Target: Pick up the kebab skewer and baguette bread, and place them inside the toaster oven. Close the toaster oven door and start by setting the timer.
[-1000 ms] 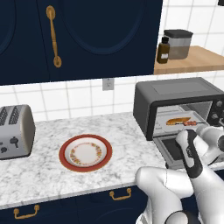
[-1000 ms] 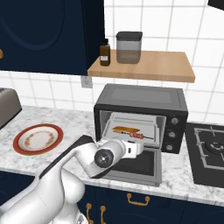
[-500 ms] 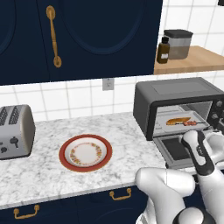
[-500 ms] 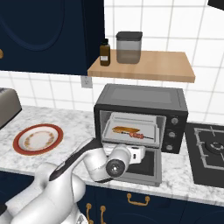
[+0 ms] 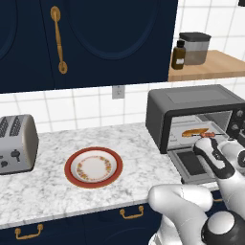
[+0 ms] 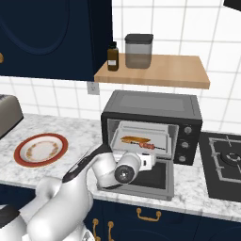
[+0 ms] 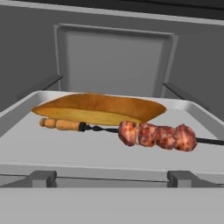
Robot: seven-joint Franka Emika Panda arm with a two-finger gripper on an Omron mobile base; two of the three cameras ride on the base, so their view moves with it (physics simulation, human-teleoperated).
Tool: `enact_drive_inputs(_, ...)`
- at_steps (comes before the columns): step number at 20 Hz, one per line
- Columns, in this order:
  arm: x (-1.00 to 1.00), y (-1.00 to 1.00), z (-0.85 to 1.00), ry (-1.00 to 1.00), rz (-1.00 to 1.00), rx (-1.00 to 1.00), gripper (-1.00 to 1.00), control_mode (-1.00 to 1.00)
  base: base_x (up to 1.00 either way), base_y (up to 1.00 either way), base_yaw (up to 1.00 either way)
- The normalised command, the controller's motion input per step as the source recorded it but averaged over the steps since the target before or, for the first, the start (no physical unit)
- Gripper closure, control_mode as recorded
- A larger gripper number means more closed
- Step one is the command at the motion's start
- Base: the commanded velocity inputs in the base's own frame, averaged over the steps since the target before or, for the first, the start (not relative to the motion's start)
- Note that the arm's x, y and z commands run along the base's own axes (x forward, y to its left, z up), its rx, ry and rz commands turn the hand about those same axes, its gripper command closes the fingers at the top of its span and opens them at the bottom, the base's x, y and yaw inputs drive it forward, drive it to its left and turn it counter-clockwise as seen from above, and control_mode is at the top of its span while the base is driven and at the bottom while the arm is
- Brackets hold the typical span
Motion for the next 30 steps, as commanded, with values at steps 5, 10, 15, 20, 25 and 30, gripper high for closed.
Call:
enact_drive_inputs(5, 0.28, 0.0, 0.0, 0.0, -0.01, 0.0, -1.0, -1.0, 0.0, 0.0, 0.0)
enact_drive_inputs(10, 0.24, 0.0, 0.0, 0.0, -0.01, 0.0, -1.0, -1.0, 0.0, 0.0, 0.0)
enact_drive_inputs(15, 0.28, 0.0, 0.0, 0.0, 0.0, 0.0, -1.0, -1.0, 0.0, 0.0, 0.0)
enact_drive_inputs(20, 0.23, 0.0, 0.0, 0.0, 0.0, 0.0, -1.0, -1.0, 0.0, 0.0, 0.0)
enact_drive_inputs(25, 0.21, 0.0, 0.0, 0.0, 0.0, 0.0, -1.0, -1.0, 0.0, 0.0, 0.0)
enact_drive_inputs(30, 0.19, 0.0, 0.0, 0.0, 0.0, 0.0, -1.0, -1.0, 0.0, 0.0, 0.0)
